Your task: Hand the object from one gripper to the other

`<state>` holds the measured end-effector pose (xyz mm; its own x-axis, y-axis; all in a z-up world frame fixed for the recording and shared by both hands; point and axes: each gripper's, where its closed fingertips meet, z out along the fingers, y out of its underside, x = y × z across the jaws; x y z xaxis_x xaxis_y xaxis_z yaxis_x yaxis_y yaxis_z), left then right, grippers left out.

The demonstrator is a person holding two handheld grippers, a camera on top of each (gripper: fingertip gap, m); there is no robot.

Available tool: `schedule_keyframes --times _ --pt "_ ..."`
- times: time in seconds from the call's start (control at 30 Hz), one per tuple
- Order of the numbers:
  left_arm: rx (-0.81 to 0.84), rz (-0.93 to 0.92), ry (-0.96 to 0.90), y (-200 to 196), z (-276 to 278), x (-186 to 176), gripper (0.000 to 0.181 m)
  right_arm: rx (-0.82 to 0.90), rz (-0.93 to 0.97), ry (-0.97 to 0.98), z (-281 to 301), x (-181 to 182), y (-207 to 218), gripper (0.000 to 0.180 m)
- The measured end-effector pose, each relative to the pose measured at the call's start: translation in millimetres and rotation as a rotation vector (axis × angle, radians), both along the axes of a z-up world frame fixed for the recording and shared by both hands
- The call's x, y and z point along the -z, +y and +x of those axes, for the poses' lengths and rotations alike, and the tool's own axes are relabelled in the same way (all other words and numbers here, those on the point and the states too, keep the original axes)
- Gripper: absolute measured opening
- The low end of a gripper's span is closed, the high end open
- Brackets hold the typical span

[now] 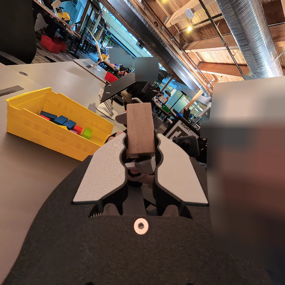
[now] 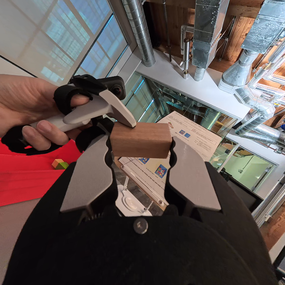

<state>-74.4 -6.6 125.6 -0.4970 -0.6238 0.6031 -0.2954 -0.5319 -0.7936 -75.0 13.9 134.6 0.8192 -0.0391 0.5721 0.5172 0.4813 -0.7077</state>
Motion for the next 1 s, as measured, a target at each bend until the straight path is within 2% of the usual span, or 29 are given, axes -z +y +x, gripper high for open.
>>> schedule_keyframes --times 0.2,0.43,0.57,0.63,0.7,0.83,0.93,1.0 --pt "0.012 -0.020 -0.007 -2.5 1.0 -1.1 0.033 -0.018 0.015 0.002 0.8 -1.9 -3.1 0.071" --pt "0.011 0.029 0.001 -0.5 -0.5 -0.1 0.036 -0.106 -0.105 -0.064 0.0 0.1 0.5 0.072" --pt "-0.035 0.049 0.005 13.2 -9.9 -4.7 0.041 -0.034 -0.284 -0.098 40.9 -10.7 2.0 0.072" --pt "-0.072 0.095 0.016 19.5 -16.1 -5.9 0.037 0.004 -0.490 -0.071 80.5 -6.9 -5.9 0.072" --pt "-0.096 0.145 0.029 23.0 -22.3 -6.7 0.034 0.049 -0.793 0.001 128.5 22.7 -25.8 0.072" --pt "-0.152 0.221 0.069 31.1 -29.0 -2.9 0.034 0.403 -1.259 0.261 248.6 105.4 -75.0 0.072" --pt "-0.144 0.177 0.039 31.2 -34.4 -11.3 0.032 0.440 -1.620 0.571 279.4 176.3 -108.9 0.072" --pt "-0.150 0.168 0.033 33.1 -37.0 -13.3 0.031 0.430 -1.743 0.657 285.4 204.8 -116.2 0.072"
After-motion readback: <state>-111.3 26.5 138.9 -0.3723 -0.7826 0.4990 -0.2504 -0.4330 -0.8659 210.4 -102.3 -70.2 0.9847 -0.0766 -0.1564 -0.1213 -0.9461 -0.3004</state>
